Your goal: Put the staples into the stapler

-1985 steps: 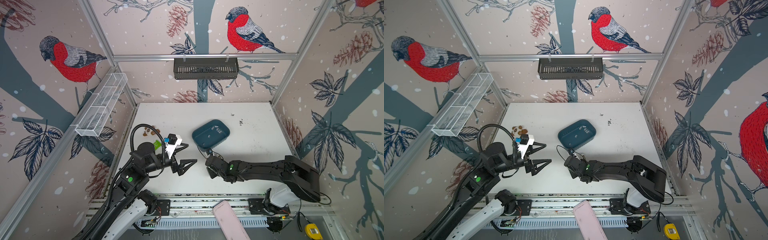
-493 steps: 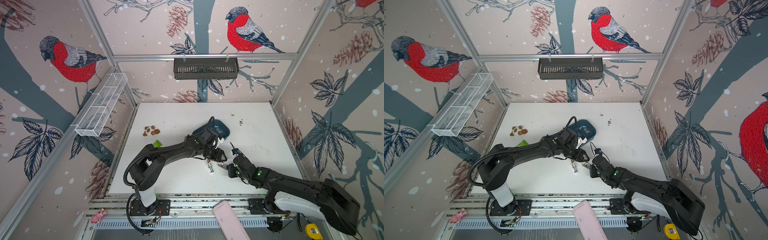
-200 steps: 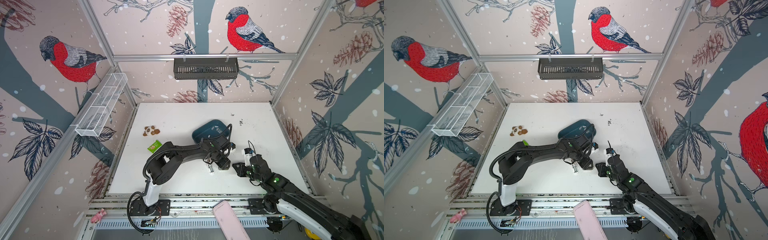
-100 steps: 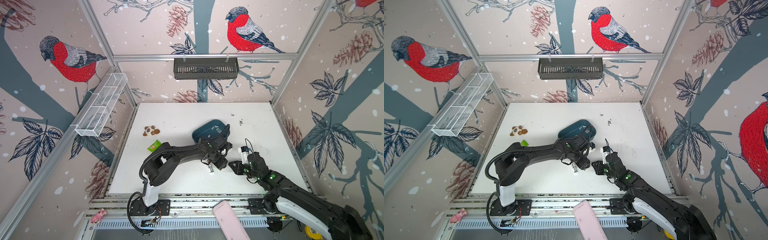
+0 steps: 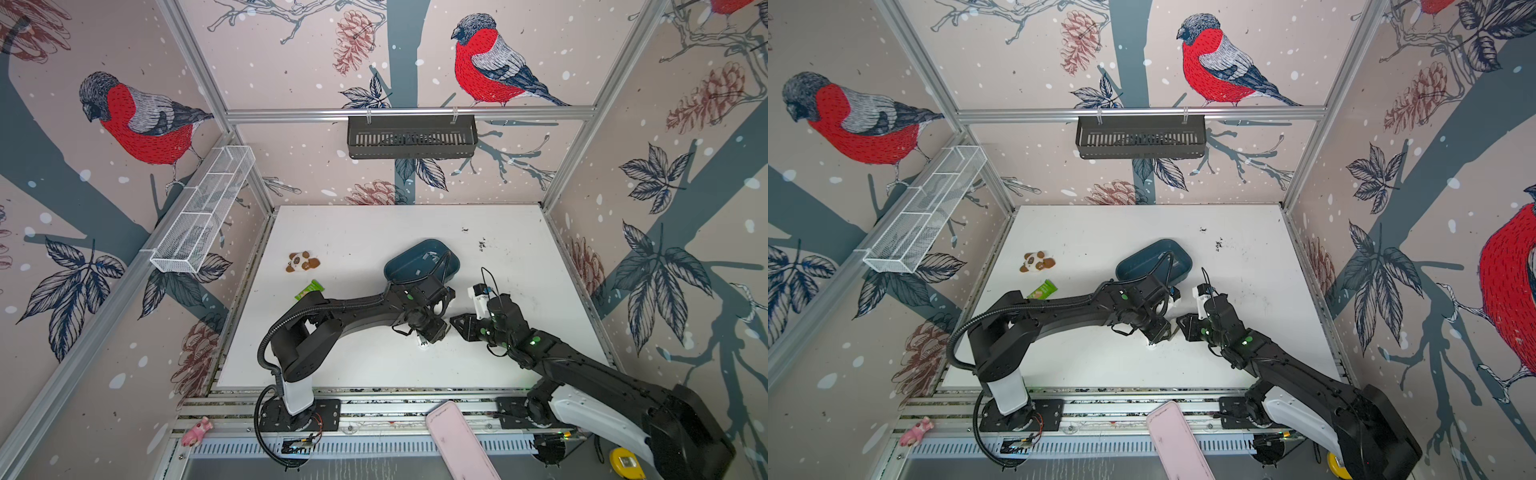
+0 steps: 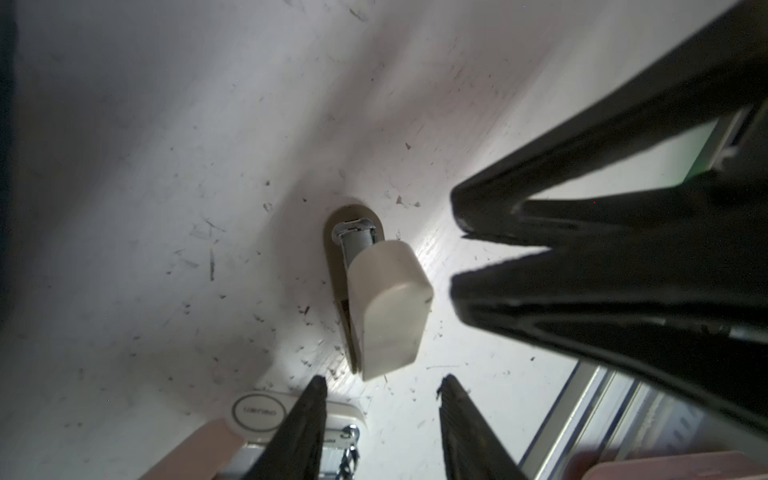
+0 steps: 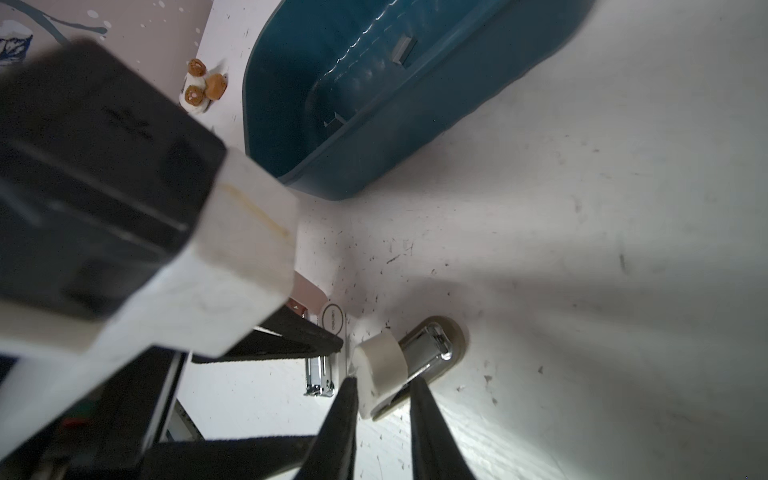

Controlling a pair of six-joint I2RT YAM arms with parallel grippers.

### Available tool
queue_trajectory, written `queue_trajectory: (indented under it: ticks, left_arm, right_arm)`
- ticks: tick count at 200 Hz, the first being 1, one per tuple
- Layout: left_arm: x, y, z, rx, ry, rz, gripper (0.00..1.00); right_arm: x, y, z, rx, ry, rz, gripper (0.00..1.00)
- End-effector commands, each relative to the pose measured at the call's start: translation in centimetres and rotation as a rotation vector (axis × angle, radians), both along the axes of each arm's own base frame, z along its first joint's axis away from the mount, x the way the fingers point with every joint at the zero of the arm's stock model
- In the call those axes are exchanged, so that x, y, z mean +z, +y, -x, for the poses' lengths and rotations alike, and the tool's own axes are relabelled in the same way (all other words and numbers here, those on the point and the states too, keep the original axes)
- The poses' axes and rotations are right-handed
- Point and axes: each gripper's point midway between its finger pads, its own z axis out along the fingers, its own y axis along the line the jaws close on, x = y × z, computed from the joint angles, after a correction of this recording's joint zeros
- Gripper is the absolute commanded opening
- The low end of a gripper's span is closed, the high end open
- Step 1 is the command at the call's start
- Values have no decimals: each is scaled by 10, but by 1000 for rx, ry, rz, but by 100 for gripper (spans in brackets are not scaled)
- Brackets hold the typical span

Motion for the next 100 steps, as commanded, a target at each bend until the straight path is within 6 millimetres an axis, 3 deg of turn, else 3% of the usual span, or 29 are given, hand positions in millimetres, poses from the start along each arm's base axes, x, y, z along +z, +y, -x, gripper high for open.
queue_trajectory:
  ticks: [1, 32, 100]
  left_arm:
    - [8, 2, -9, 53, -13, 20, 46]
    - [12, 5, -21, 100, -1, 50, 42]
    - [19, -15, -34, 94, -24, 109, 38]
  right_arm:
    - [7, 8, -6, 33, -40, -3, 25]
    - [2, 10, -6, 45, -32, 7, 25]
    - [-7, 10, -8, 47, -19, 37, 19]
